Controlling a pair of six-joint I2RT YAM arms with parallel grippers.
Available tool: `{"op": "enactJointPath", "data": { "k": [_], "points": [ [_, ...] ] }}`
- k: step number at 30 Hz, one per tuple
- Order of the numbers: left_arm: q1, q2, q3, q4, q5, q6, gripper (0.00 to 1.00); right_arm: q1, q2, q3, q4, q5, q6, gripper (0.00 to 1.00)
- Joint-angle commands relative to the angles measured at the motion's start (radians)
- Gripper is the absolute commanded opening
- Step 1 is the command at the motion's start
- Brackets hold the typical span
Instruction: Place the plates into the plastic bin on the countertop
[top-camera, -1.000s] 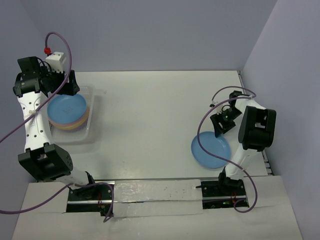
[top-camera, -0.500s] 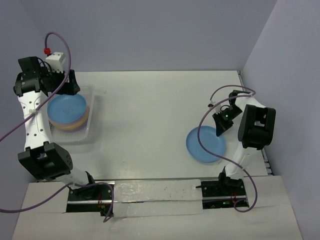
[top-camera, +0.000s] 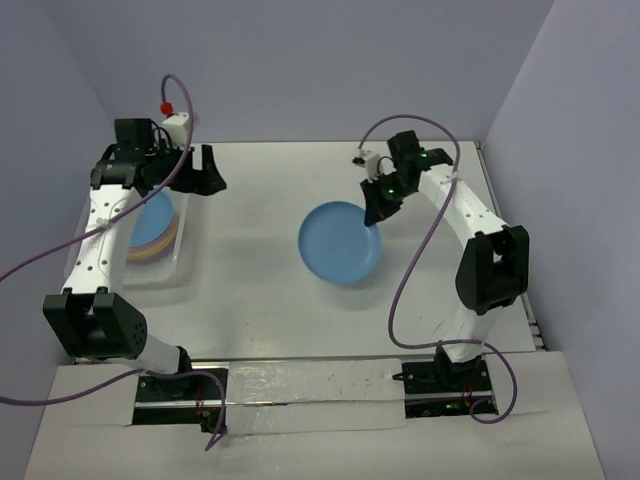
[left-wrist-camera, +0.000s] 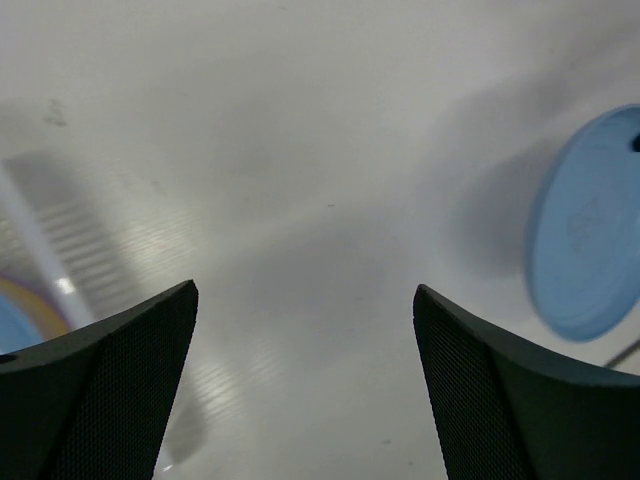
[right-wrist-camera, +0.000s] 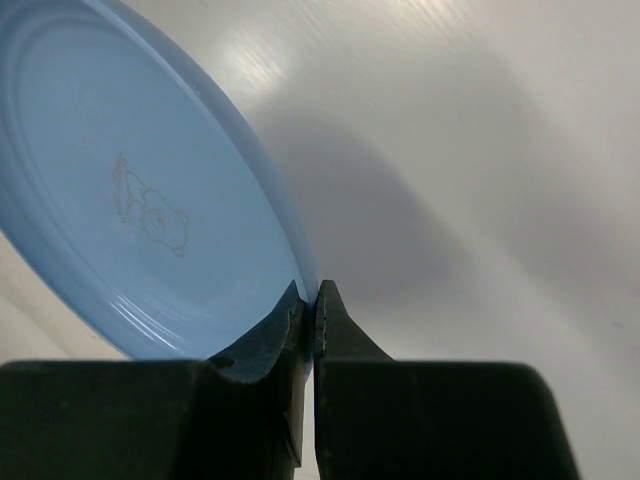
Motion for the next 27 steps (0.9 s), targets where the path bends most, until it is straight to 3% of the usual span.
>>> {"op": "enactJointPath", "data": {
  "k": [1, 11, 18, 27],
  "points": [
    [-0.11, -0.039, -0.055, 0.107, -0.004, -0.107, 0.93, 0.057, -0.004, 0.071, 0.072, 0.049, 0.239, 0.0],
    [-0.362, -0.005, -0.136, 0.149, -0.108, -0.107, 0.79, 0.159, 0.04, 0.146, 0.069, 0.085, 0.345, 0.0],
    [-0.391, 0.046, -0.132, 0.137, -0.147, -0.101, 0.61, 0.165, 0.04, 0.163, 0.061, 0.07, 0.359, 0.0],
    [-0.396, 0.098, -0.141, 0.136, -0.214, -0.111, 0.55, 0.165, 0.011, 0.161, 0.063, 0.047, 0.359, 0.0]
  ]
}}
